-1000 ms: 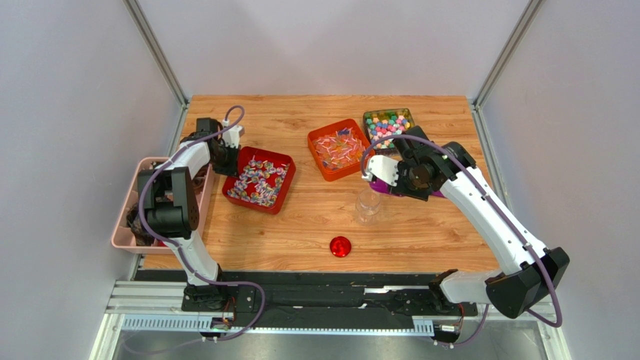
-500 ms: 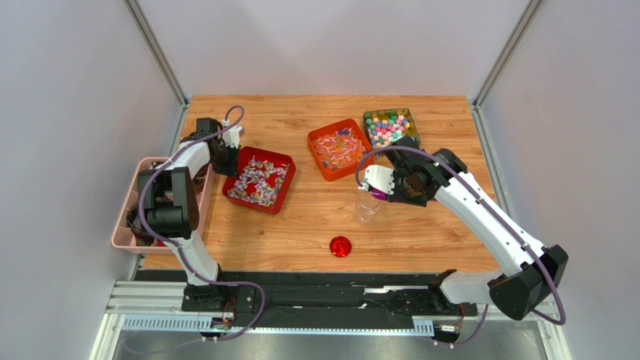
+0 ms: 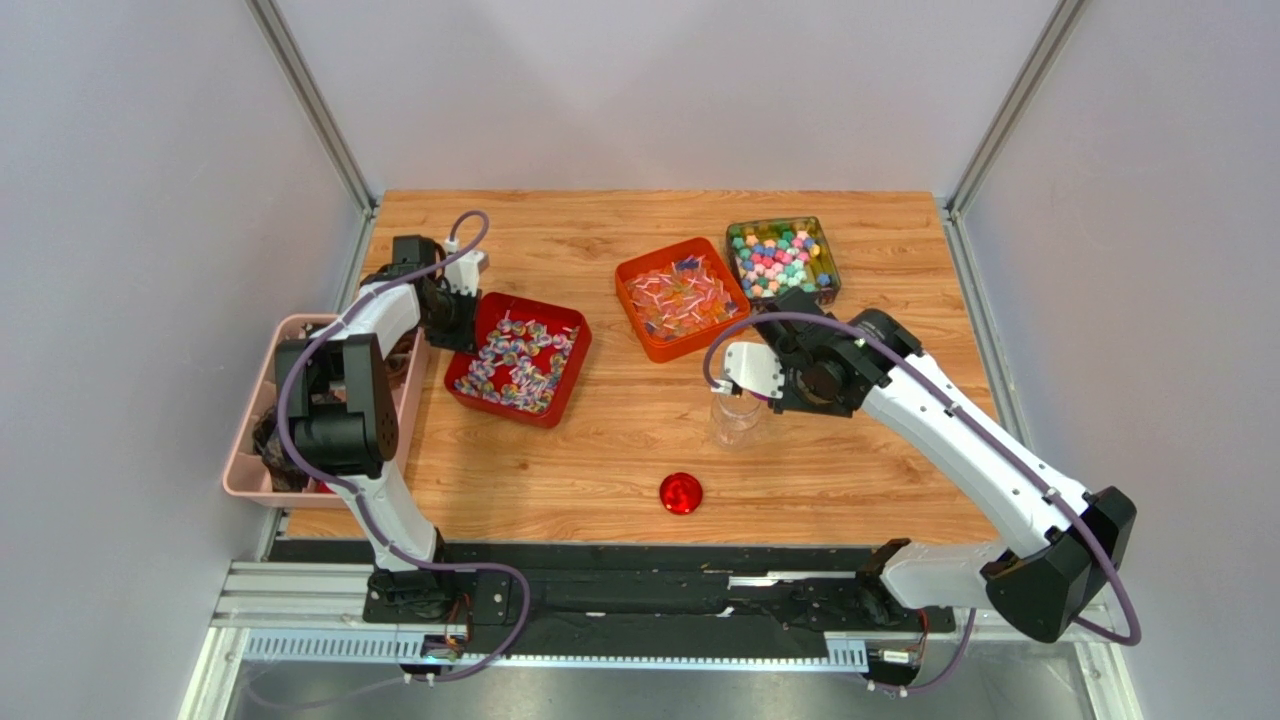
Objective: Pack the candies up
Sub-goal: Place the fake candies in the packing bottle.
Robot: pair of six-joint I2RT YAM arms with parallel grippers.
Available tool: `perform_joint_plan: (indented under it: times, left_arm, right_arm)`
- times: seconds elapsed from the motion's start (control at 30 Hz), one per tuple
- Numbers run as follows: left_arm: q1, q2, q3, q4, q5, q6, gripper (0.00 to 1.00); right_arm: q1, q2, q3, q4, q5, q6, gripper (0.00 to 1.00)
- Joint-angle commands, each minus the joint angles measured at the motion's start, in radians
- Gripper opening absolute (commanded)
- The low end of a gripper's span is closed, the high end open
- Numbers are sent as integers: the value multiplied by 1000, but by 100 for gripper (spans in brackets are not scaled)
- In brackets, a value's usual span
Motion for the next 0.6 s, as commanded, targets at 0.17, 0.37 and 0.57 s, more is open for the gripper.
perform_joint_plan:
  times: [0.17,0.37,0.57]
  left_arm:
    - [0,-70,-3,28,68,-15,0]
    - [-2,-70,-5,32,71,-16,0]
    - [-2,-70,-5,31,70,-18,0]
  right_arm:
    - [63,-15,-27,-318,121,30,0]
    - [95,-10,-24,-318,163,36,0]
    - [120,-9,-35,-318,219,27,0]
